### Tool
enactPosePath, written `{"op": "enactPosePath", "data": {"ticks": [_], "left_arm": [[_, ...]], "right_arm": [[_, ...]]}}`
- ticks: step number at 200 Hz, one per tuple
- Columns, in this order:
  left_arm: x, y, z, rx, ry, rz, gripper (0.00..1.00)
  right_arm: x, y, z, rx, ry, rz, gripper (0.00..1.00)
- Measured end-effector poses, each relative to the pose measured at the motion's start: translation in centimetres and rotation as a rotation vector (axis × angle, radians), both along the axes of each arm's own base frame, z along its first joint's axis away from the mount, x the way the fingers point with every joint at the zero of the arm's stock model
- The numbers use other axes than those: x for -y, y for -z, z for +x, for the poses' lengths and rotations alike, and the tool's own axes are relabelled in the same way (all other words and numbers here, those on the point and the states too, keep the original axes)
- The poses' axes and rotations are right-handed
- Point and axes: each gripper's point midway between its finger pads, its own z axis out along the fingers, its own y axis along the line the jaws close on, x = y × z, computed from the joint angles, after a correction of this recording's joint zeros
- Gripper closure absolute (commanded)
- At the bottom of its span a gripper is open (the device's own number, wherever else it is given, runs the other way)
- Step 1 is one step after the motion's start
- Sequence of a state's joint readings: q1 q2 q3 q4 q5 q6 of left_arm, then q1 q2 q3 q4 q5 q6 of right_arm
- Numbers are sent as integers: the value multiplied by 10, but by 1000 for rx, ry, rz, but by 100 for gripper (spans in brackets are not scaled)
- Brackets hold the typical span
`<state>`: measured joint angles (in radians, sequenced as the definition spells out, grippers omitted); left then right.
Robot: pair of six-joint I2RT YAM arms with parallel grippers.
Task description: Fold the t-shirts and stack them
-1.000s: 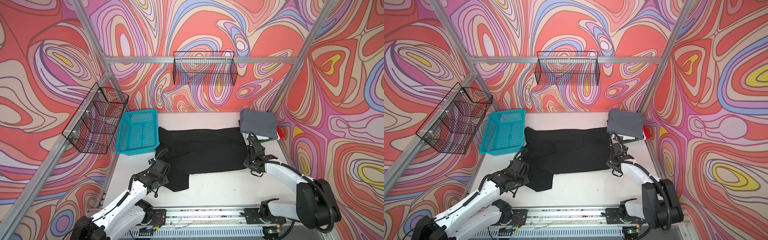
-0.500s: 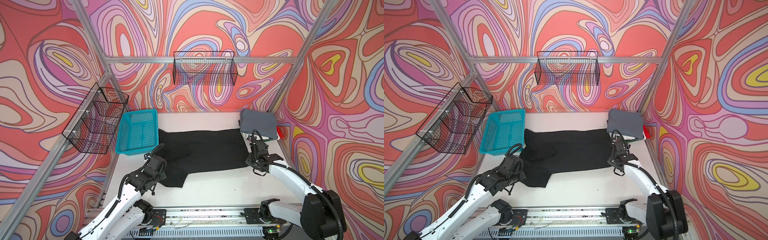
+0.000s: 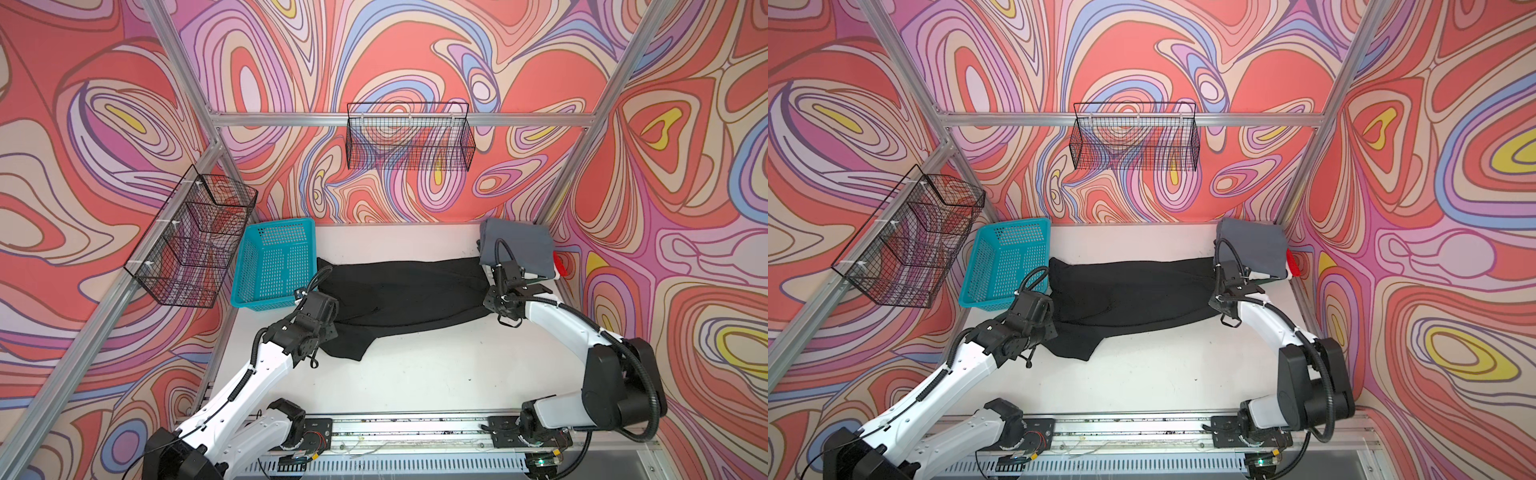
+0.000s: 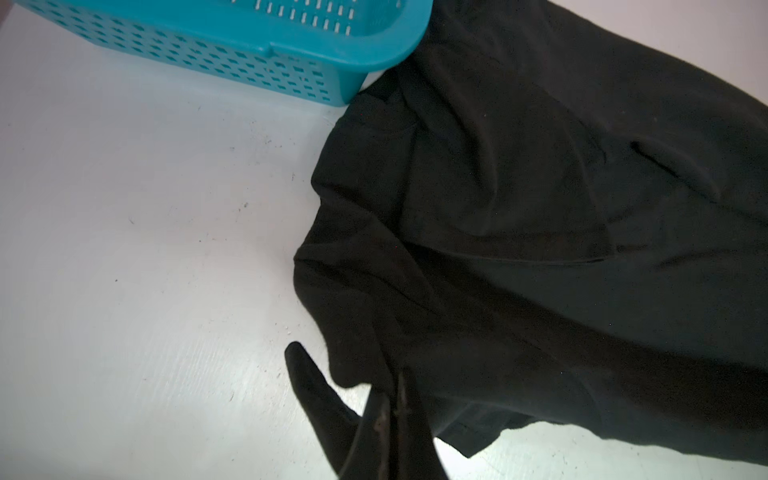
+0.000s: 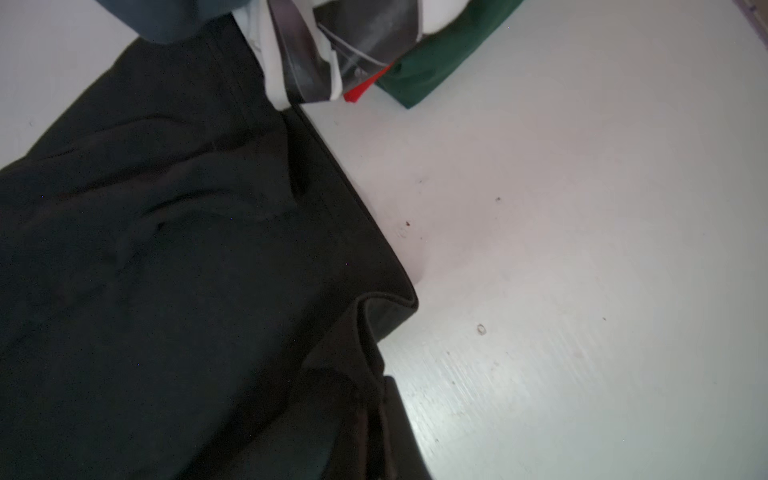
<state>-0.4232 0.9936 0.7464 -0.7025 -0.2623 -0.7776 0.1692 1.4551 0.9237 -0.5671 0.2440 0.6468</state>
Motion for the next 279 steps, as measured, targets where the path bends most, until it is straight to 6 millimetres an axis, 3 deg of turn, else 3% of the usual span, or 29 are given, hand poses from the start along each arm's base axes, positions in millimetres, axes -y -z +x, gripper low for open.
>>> {"op": "enactPosePath", "data": {"ticks": [43,113,175,240,279], "left_arm": [[-6,6,13,-16,-21,-8,100],[-4,18,31,-35,-24,-38,100],[4,3,61,6,6,-33,100],[2,13,78,-17,5,-9,100],[5,7,98,-7,13,7,100]], "right_arm": [[-2,-3,22,21,-11,-11,100],[-1,17,22,-30,-9,-30,100],[0,14,28,-17,-3,-38,99],[-2,21,43,-34,-5,-43,100],[-3,18,50,-24,-5,-42,100]]}}
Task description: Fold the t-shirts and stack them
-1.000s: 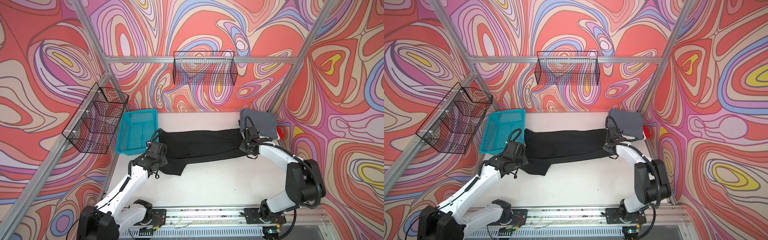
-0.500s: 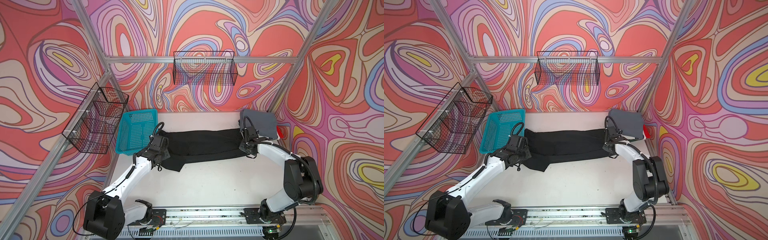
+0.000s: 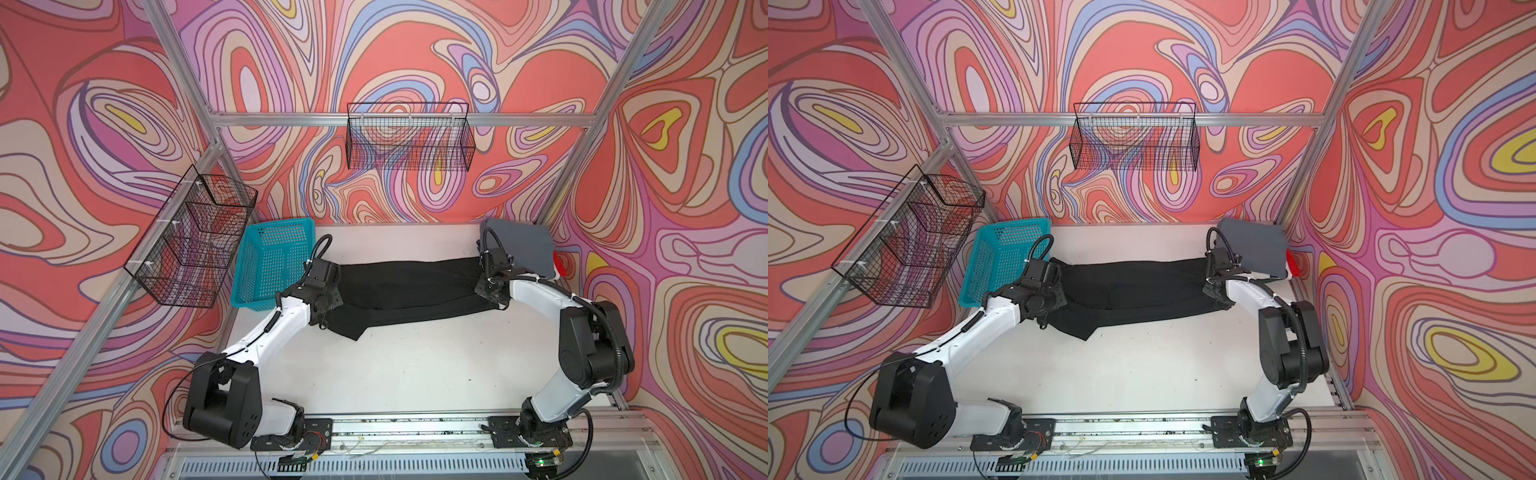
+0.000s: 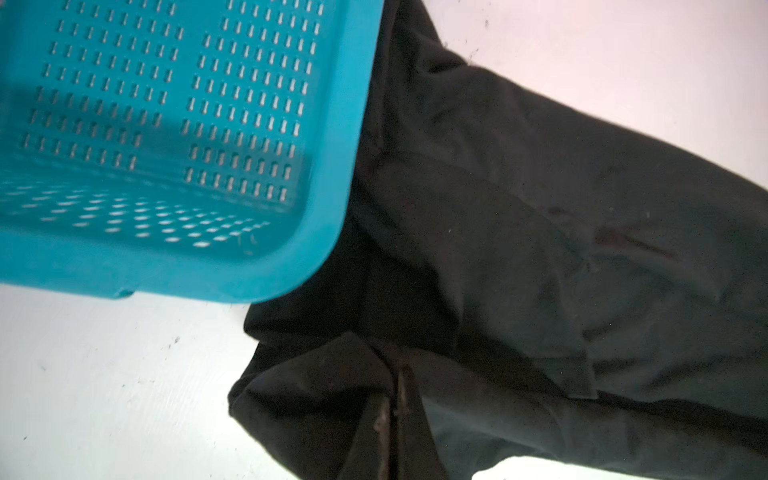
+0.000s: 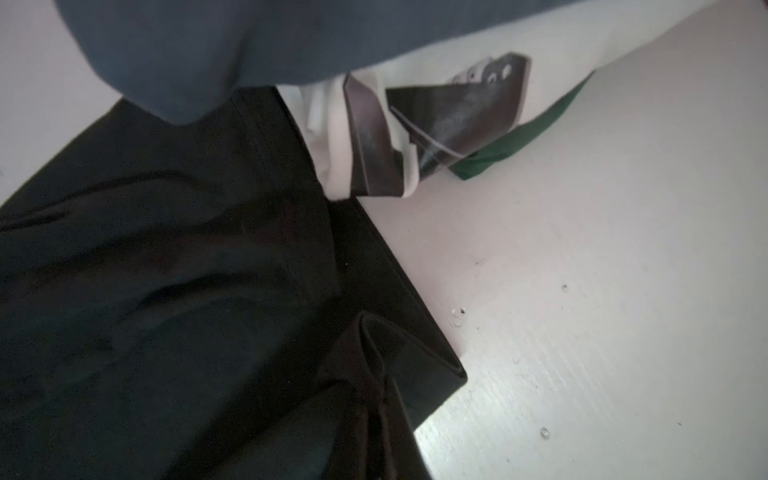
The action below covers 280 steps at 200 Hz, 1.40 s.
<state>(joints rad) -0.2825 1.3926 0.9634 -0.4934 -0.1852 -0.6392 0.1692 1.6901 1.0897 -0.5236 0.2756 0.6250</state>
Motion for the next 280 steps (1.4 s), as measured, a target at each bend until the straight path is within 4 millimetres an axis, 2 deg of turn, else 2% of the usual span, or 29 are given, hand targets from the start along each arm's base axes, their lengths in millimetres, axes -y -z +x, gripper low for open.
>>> {"op": "enactPosePath", "data": {"ticks": [39,55,62,69,83,92,146,222,229,243,254,280], "left_arm": [[1,4,17,-6,7,26,99],[3,10,23,-28,20,43,76],[4,13,26,-36,25,48,64],[5,14,30,-41,31,53,55],[6,15,35,-42,38,56,41],[6,15,36,-43,41,58,36],[-4,16,36,-48,21,91,34],[-46,18,36,-66,-89,161,33],[-47,18,36,-66,-89,163,31],[-46,15,35,-58,-84,154,27],[-44,10,32,-45,-77,137,23],[-38,-13,20,21,-58,87,15]], "right_arm": [[0,6,1,-15,0,-3,98],[0,9,0,-24,-1,-4,93],[0,9,0,-25,-3,-4,86],[0,9,0,-26,-6,-5,76],[0,9,0,-27,-11,-7,59],[0,9,1,-27,-12,-8,55],[0,3,2,-12,-16,-7,54],[0,2,2,-11,-24,-10,54],[0,1,2,-9,-25,-10,51],[0,-2,2,-3,-32,-10,32],[0,-7,2,12,-26,-3,20],[-1,-25,3,55,-37,-1,7]]}}
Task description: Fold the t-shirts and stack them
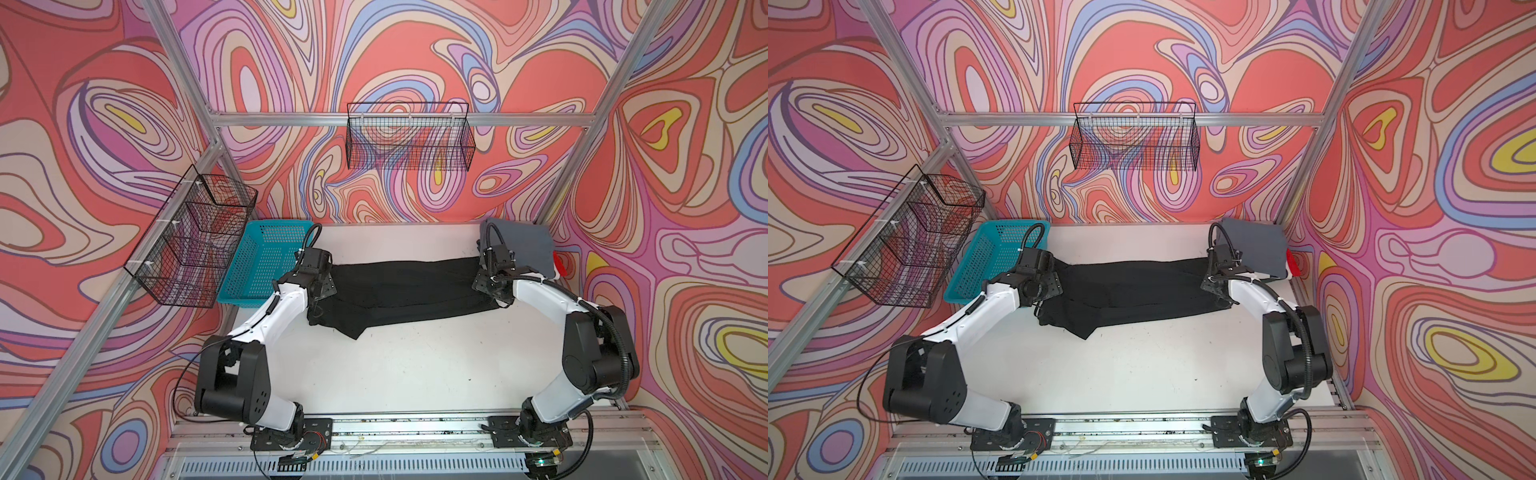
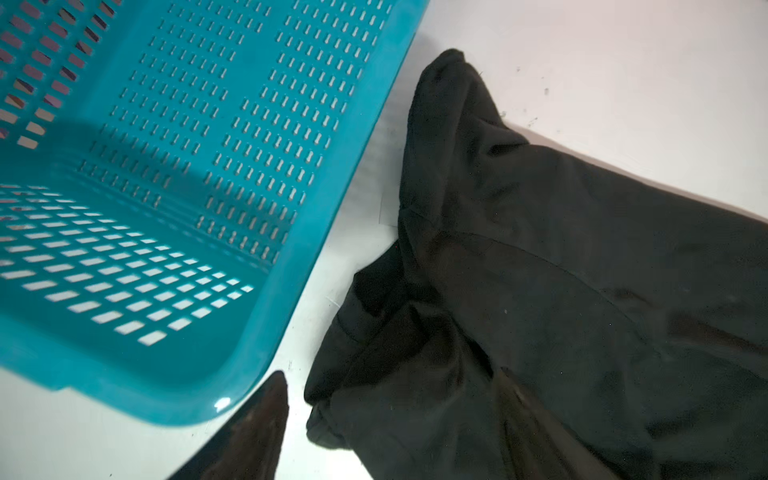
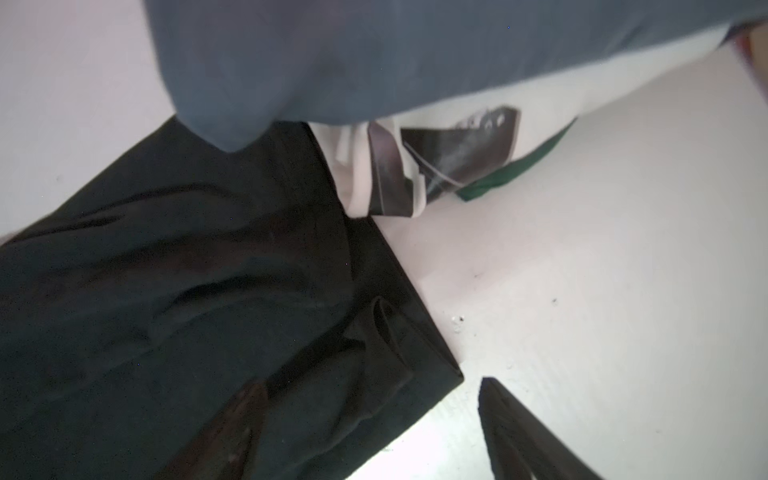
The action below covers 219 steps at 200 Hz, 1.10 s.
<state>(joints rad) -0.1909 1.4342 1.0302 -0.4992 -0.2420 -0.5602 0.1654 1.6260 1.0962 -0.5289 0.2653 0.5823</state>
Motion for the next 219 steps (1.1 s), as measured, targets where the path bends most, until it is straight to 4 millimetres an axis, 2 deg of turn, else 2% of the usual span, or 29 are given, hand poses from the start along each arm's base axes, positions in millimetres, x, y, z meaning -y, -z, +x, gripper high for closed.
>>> {"op": "enactPosePath", "data": {"ticks": [35,62,96,138,161,183,219], "left_arm": [[12,-31,-18,96,50,-74,14],[32,-31,-34,103,122,-109,18],[69,-5,-65,38,250,-156,17],[93,46,-96,-68,323,-209,19],[105,64,-101,-101,344,-239,21],[113,73,-101,-119,359,-250,22],[126,79,-96,-115,370,-273,37]], "right_arm": [[-1,-24,-3,61,-17,10,2],[-9,-30,-17,78,-50,50,2],[-31,-30,-40,96,-97,143,2],[-85,-17,-58,72,-215,261,2],[-94,-2,-60,47,-218,313,2],[-98,11,-60,17,-211,336,3],[-104,18,-55,13,-209,363,4]]}}
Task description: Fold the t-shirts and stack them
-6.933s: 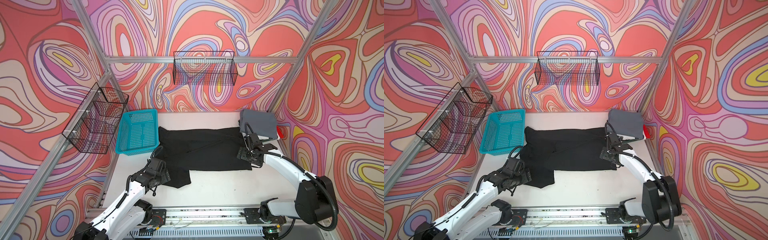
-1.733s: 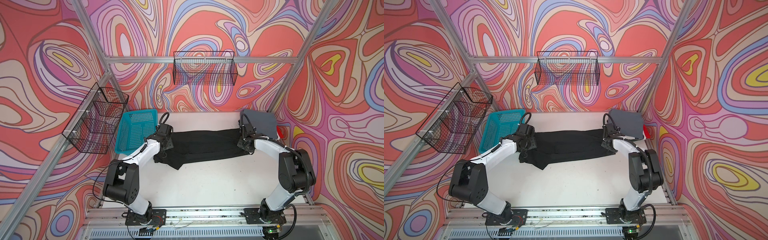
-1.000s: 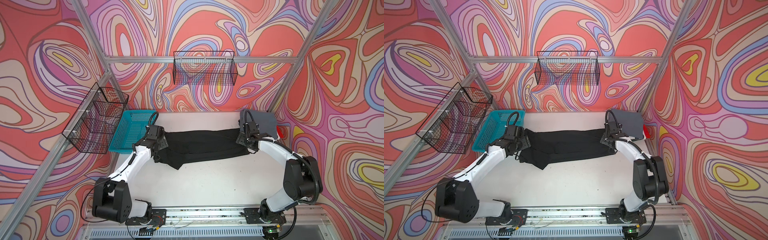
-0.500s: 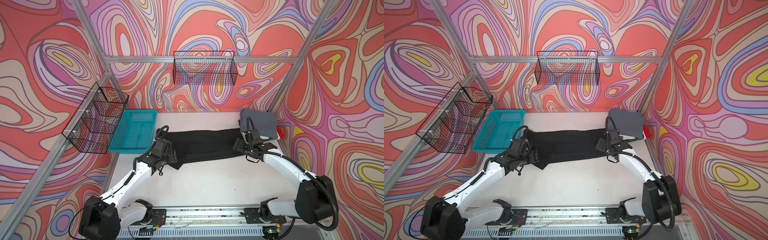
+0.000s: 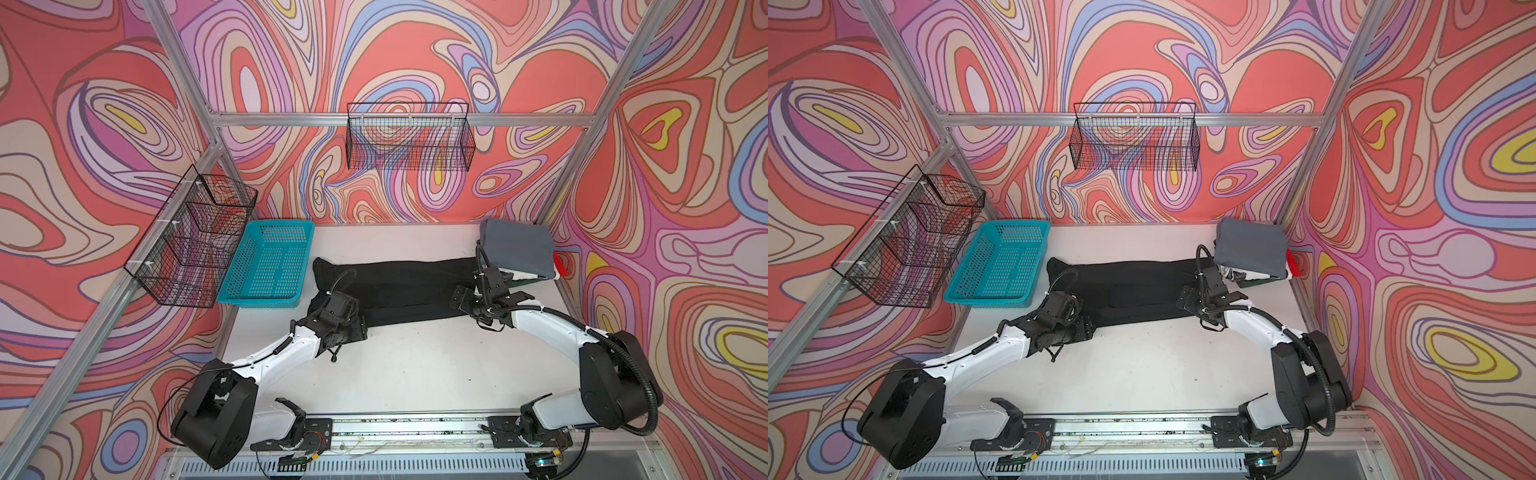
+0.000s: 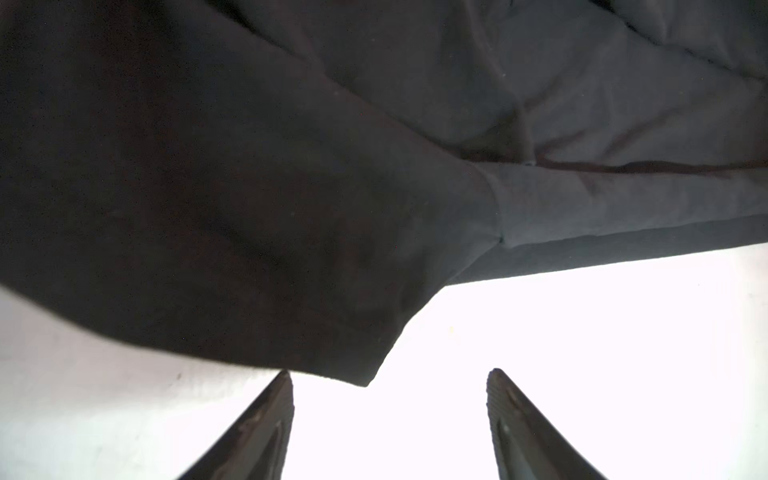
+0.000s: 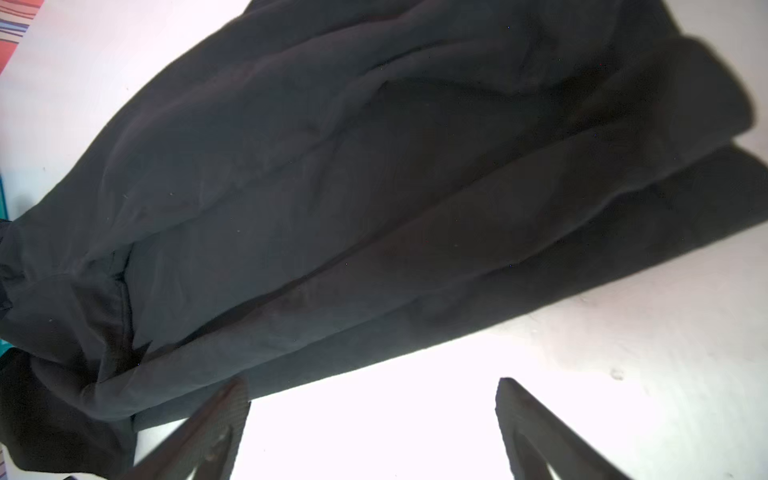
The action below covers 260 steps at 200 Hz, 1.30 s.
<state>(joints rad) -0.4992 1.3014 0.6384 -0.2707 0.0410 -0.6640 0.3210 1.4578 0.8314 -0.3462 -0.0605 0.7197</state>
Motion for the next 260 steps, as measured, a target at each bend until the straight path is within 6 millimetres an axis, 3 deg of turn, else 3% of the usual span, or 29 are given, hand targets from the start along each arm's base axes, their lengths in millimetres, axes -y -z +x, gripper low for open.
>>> {"op": "enactPosePath", "data": {"ticks": [53,80,111,156,230,260], "left_arm": [[7,30,-2,-68,14,37,40],[10,30,6,-70,8,43,62],[10,34,10,-93,-3,65,100],[5,25,14,-107,-7,120,100],[7,-23,51,-10,25,216,100],[8,-32,58,6,36,228,100]], "right_arm": [[1,1,1,0,11,-4,4],[3,1,2,3,18,-12,4],[6,1,3,8,28,-26,4],[10,1,4,13,40,-44,5],[28,7,3,22,88,-135,5],[31,9,3,22,87,-155,5]]}}
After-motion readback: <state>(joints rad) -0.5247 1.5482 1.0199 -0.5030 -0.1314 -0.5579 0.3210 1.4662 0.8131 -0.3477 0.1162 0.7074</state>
